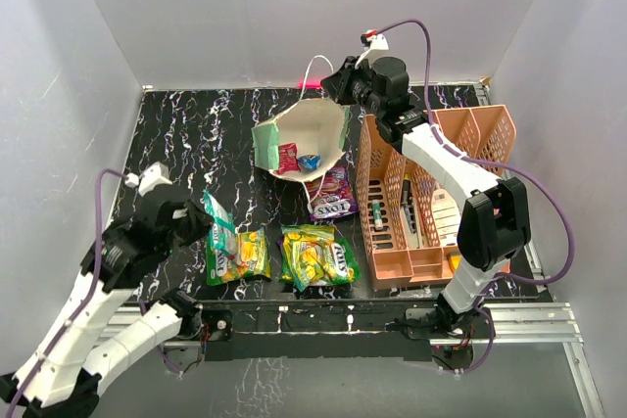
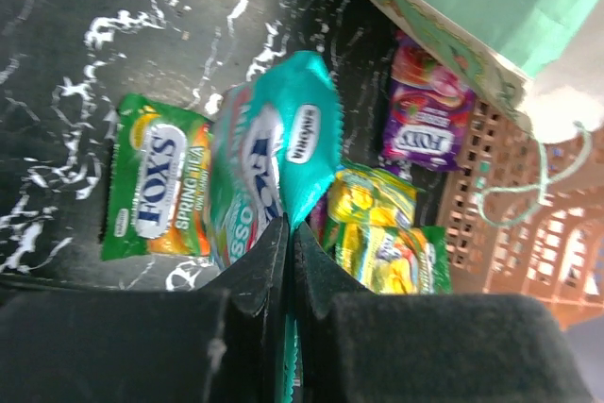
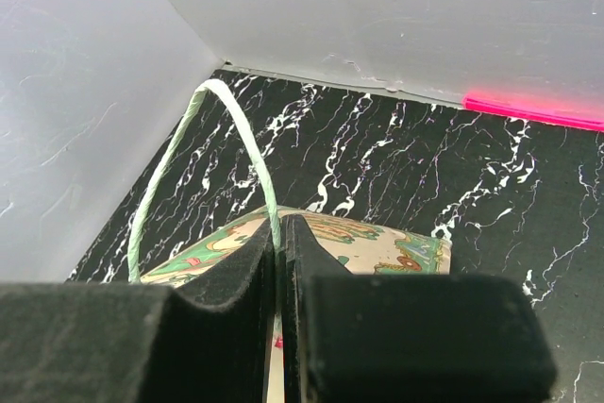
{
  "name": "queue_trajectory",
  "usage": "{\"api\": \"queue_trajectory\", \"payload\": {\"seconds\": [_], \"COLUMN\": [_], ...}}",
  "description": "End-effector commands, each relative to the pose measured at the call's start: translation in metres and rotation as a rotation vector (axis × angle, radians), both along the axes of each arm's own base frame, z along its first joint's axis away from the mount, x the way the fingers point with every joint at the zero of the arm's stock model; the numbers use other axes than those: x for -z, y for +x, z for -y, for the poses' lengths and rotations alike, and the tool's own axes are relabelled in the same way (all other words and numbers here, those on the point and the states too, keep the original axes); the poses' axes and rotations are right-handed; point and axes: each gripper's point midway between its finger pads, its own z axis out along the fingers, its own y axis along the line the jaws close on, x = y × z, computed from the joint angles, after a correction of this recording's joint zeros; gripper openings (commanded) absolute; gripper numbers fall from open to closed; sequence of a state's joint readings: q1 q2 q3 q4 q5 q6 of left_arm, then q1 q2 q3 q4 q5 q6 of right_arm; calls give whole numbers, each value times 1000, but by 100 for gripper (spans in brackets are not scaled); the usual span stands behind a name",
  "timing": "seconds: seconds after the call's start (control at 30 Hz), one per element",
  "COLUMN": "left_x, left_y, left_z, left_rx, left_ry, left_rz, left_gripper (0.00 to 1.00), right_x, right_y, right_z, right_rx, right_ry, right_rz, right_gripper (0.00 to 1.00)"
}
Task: Take the snacks out of the paper bag
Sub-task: Place the snack at the center of the board.
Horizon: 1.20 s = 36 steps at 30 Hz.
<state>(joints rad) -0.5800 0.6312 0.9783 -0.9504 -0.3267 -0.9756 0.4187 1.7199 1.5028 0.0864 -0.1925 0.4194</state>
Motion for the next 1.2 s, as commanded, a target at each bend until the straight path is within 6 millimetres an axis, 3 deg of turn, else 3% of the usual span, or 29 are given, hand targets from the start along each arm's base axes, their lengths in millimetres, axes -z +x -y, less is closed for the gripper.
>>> {"api": "queue_trajectory", "payload": {"seconds": [0.0, 0.1, 0.2, 0.33, 0.6, 0.77, 0.9, 1.0, 1.1, 1.17], "left_x": [12, 22, 22, 38, 81, 110, 126, 125, 111, 94], "left_y": [8, 11, 15, 10, 28, 31, 25, 22, 22, 25], "left_z": [-20, -36, -46, -53, -9, 41, 57, 69, 77, 78], "left_rx": [-20, -20, -17, -36, 203, 362, 398, 432, 465, 471], "left_ry": [249, 404, 496, 569, 563, 362, 275, 213, 165, 149], "left_rz": [-143, -203, -205, -307, -410, -314, -337, -327, -278, -218], "left_gripper": [0, 0, 0, 0, 0, 0, 0, 8, 37, 51], "right_x": [-38, -39, -39, -41, -40, -41, -38, -39, -41, -42], "right_y": [-5, -6, -8, -9, -11, -17, -22, -26, -34, -44], "right_z": [-2, -3, -4, -4, -7, -12, -17, -23, -34, -44], "right_rx": [-22, -29, -36, -40, -54, -88, -123, -156, -212, -269], "right_ry": [50, 58, 61, 65, 79, 101, 116, 120, 124, 114], "right_rz": [89, 87, 87, 86, 80, 72, 57, 63, 81, 93], "right_gripper": [7, 7, 7, 7, 7, 7, 7, 7, 7, 7]}}
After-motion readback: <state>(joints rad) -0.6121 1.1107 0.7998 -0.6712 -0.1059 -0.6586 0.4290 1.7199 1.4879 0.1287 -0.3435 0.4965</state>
